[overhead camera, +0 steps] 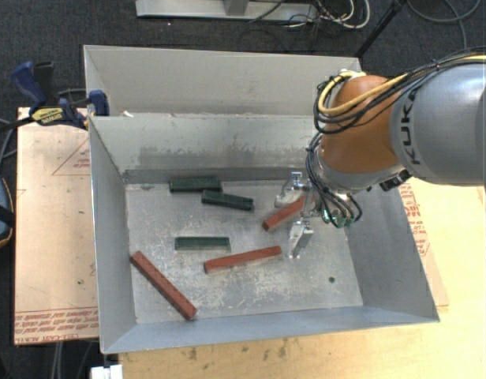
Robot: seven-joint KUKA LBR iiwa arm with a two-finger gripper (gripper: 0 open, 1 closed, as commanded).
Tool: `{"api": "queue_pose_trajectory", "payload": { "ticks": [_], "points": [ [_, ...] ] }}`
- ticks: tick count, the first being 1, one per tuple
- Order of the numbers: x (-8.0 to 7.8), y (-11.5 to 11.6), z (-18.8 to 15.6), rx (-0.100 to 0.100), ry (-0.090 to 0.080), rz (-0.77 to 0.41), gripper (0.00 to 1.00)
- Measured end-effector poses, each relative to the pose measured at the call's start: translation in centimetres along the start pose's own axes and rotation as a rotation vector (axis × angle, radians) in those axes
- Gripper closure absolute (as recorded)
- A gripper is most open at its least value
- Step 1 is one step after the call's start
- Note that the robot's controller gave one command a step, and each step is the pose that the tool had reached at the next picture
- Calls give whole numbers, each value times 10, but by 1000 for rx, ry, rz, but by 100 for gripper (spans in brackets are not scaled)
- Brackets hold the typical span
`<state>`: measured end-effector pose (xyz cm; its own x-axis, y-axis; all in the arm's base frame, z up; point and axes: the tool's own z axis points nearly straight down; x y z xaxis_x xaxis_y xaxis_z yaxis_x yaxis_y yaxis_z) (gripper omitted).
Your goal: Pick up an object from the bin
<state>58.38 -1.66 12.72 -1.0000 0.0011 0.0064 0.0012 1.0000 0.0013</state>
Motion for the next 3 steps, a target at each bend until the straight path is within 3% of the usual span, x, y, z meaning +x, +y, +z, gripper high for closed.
{"api": "queue_pose_trajectory", "payload": {
  "ticks": [1,2,3],
  "points": [
    [-2,0,-4,0,-7,0,0],
    [6,24,42,4,-47,-171,100],
    [7,24,42,4,-47,-171,100]
  ]
}}
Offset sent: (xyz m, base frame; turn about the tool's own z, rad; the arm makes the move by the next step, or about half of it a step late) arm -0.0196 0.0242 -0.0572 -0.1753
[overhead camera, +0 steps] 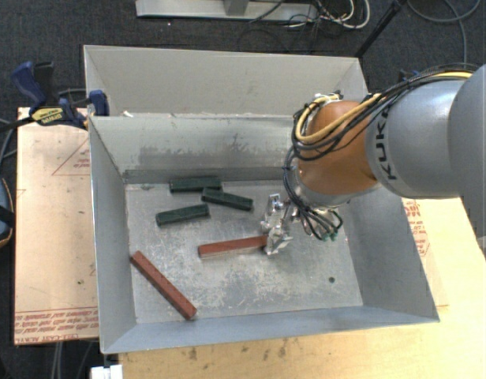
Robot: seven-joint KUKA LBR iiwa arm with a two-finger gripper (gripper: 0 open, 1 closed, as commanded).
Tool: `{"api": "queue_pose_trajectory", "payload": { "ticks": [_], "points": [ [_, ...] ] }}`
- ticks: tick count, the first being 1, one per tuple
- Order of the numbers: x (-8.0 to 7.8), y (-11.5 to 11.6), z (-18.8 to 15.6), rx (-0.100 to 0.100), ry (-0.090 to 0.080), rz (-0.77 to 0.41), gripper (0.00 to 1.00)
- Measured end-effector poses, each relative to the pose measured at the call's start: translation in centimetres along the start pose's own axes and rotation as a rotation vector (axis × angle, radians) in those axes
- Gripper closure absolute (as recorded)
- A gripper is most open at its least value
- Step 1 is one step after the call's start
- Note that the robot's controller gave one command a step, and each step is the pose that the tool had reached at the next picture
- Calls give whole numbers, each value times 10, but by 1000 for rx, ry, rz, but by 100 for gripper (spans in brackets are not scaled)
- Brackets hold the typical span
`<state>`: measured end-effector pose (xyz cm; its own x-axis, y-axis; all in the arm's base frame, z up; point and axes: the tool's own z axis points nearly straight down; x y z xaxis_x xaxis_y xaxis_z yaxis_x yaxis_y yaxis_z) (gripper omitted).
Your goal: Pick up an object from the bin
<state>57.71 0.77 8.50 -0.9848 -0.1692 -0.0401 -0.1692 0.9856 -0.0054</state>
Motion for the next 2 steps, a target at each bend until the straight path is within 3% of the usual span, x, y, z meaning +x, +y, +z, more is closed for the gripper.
{"api": "queue_pose_trajectory", "payload": {
  "ticks": [1,2],
  "points": [
    [-3,0,-27,-6,38,8,100],
    [-2,16,-132,-7,37,-42,100]
  ]
}}
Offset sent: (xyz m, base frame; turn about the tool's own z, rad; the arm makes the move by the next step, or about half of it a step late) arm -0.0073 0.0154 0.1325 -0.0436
